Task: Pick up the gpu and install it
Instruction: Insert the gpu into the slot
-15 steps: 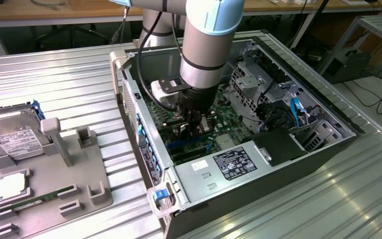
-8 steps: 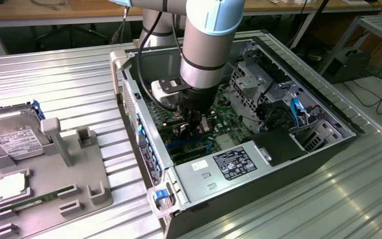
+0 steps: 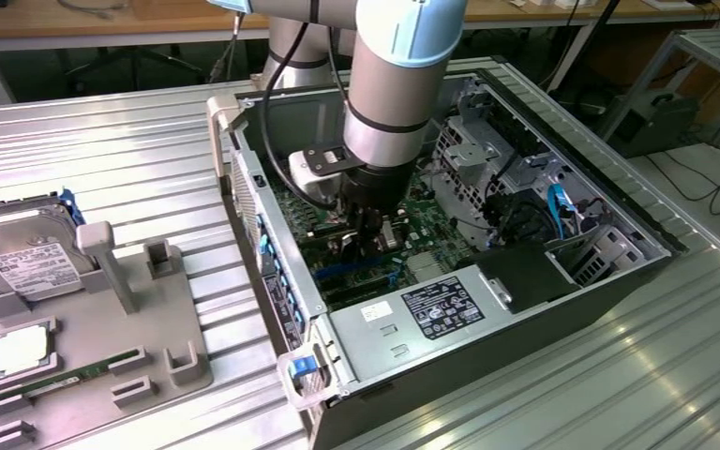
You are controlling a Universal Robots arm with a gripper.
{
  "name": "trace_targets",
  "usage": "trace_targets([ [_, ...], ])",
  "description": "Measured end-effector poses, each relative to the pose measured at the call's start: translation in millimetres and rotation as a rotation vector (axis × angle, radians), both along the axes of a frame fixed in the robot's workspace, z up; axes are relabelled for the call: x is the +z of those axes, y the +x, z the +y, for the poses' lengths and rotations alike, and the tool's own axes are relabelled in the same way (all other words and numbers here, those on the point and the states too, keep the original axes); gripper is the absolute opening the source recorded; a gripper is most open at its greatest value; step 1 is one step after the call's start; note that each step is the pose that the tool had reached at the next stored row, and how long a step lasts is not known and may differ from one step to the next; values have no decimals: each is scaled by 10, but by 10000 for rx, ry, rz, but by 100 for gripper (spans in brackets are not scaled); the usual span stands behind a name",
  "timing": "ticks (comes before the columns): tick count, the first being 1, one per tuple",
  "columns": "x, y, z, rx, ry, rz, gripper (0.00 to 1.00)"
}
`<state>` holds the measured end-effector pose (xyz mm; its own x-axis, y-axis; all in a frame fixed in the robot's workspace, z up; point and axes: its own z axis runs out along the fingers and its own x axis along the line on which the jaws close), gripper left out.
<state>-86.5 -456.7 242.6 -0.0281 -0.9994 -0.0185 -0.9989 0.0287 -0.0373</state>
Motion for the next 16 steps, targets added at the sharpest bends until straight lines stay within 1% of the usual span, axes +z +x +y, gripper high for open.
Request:
trace_targets([
  [6, -1, -13, -13, -8, 18, 0, 28],
  [12, -6, -28, -18, -55, 60, 1, 28],
  [16, -18, -28, -18, -61, 59, 4, 28],
])
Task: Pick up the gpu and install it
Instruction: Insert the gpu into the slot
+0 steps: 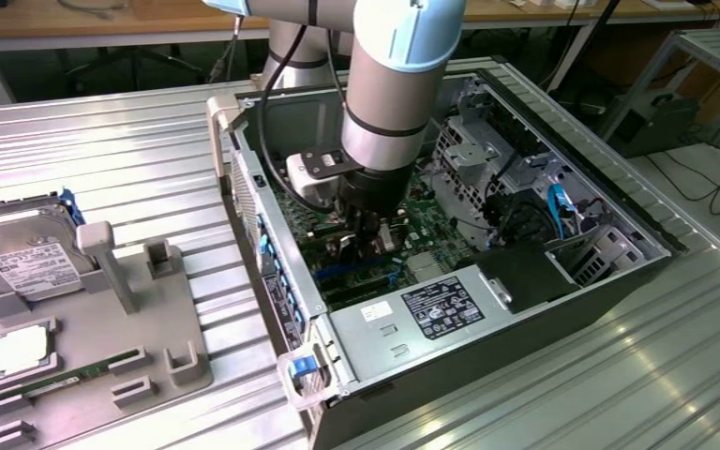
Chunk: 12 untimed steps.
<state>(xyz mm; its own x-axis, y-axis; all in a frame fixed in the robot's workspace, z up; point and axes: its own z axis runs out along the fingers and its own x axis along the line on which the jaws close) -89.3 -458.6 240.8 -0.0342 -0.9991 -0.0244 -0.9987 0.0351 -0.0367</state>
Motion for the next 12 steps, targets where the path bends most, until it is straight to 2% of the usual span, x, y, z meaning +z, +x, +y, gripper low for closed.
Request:
trace_targets([
  [10, -21, -17, 0, 1, 14, 6, 28],
  [12, -24, -19, 0, -1, 13, 39, 28],
])
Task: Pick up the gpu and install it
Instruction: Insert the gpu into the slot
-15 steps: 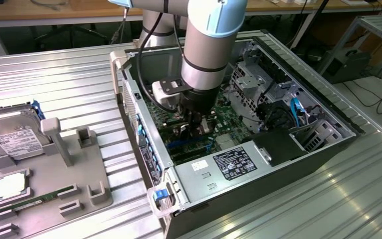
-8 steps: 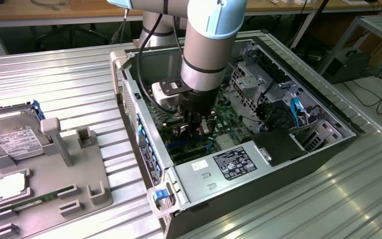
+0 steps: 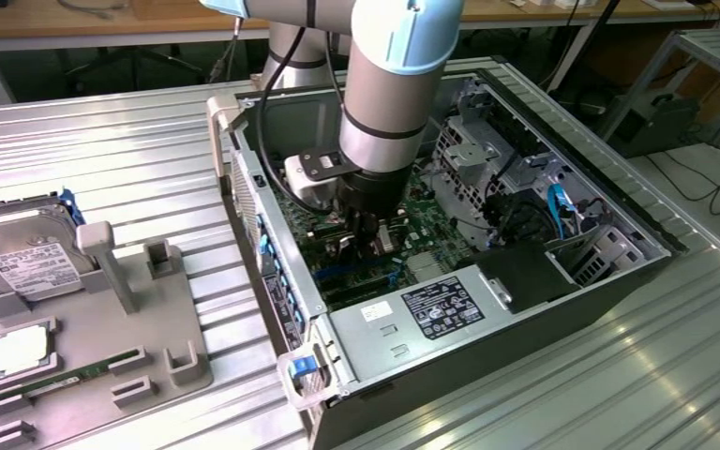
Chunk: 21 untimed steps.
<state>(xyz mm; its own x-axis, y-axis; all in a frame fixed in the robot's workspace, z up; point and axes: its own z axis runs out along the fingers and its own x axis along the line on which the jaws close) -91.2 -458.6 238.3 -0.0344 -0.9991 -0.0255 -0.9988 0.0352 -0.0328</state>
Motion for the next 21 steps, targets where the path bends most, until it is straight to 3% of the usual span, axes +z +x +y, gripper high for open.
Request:
trace_targets([
  [8, -33, 1, 0, 2, -2, 196, 28],
  [21, -40, 1, 0, 1, 2, 200, 28],
])
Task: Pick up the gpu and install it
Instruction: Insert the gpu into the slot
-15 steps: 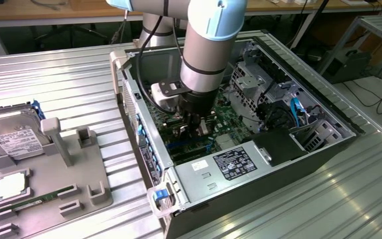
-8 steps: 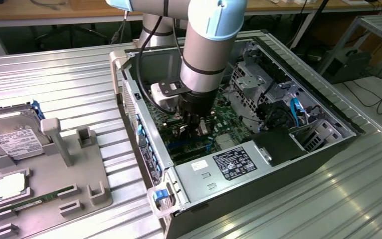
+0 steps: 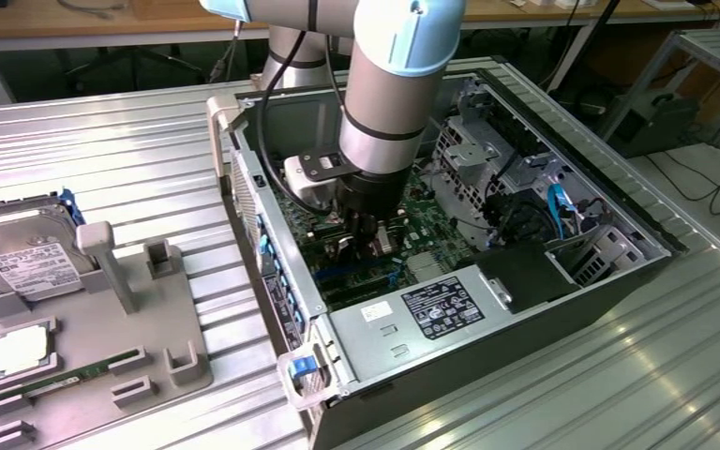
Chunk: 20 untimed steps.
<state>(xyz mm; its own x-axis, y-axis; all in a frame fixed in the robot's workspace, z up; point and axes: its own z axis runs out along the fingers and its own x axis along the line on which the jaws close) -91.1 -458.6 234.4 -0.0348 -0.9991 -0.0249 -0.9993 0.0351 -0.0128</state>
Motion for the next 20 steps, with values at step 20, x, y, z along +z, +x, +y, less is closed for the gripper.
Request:
trace_targets([
  [20, 39, -5, -4, 0, -23, 0, 28],
])
